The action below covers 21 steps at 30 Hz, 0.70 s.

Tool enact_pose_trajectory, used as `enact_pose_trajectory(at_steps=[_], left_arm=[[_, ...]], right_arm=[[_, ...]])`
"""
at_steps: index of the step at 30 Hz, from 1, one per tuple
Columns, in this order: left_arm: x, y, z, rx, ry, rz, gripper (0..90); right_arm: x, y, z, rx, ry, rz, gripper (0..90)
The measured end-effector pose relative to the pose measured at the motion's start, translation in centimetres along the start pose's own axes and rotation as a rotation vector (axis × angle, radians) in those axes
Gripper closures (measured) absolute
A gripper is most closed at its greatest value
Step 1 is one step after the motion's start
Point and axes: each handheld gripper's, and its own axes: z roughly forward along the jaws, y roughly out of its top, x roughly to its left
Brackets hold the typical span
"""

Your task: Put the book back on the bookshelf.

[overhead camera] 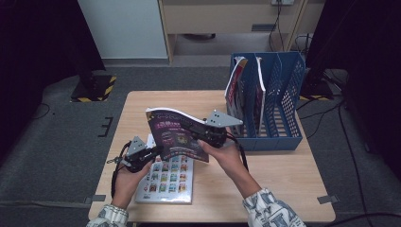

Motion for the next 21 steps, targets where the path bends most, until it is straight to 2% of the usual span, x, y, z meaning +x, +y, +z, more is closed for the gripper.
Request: enact_pose_trajectory(at_steps=[18,21], left_arm=[[0.07,-0.10,0.11,-0.004,-0.005,-0.009,82.7],[0.12,-0.14,0.15,-0.004,0.005,-0.018,80.9]], right_arm=[[0.06,-0.07,-0.11,-0.011,-0.006,0.003,82.6],[0.12,-0.06,-0.15,-0.011,-0.005,0.005,82.8]])
